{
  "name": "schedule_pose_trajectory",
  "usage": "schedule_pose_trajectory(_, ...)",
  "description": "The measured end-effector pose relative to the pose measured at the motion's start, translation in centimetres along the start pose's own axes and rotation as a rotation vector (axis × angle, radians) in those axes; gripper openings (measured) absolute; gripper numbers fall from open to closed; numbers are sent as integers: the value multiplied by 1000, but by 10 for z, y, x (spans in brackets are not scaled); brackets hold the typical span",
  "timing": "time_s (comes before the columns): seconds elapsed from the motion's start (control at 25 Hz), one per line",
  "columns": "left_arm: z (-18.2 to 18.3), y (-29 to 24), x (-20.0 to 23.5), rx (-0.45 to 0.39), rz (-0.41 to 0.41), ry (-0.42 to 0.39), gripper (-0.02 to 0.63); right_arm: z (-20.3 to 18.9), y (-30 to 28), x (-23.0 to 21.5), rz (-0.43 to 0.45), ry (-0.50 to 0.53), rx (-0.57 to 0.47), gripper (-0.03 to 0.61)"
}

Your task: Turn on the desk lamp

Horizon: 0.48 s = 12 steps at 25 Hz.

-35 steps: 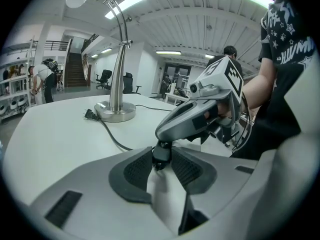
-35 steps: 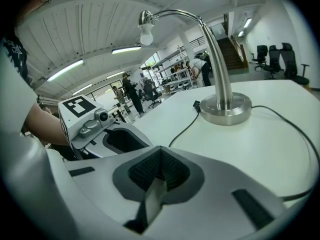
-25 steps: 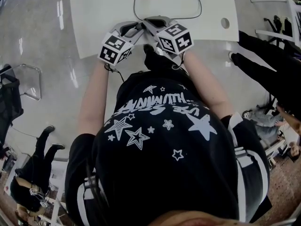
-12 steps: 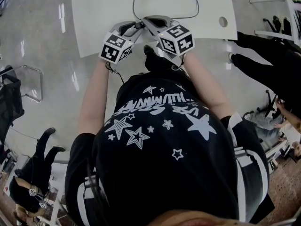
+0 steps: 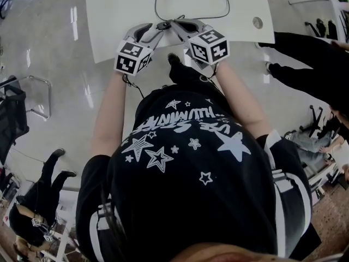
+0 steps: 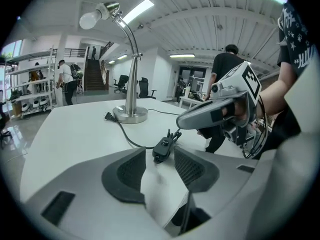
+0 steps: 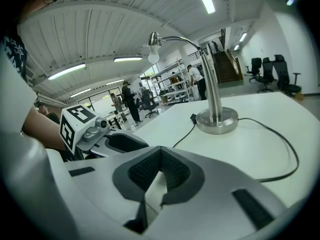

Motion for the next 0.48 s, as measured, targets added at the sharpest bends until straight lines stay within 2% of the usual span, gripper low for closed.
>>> schedule_pose_trajectory(0.24,10,31,-6,-74,39,46,170,1,12,19,-13,14,-25,5)
schedule_pose_trajectory(0.48,5,61,-12,-101,76,102,169,-8,27,39,-29,14,-38,5)
Point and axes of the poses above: the fingertips, and each gripper's own axes: y backward along the fingers, x to its left, z out of its top, the point moved 1 cm from there along y, backward along the fingers, and after that the axes turned 5 degrees about z, right-handed, at the moved point
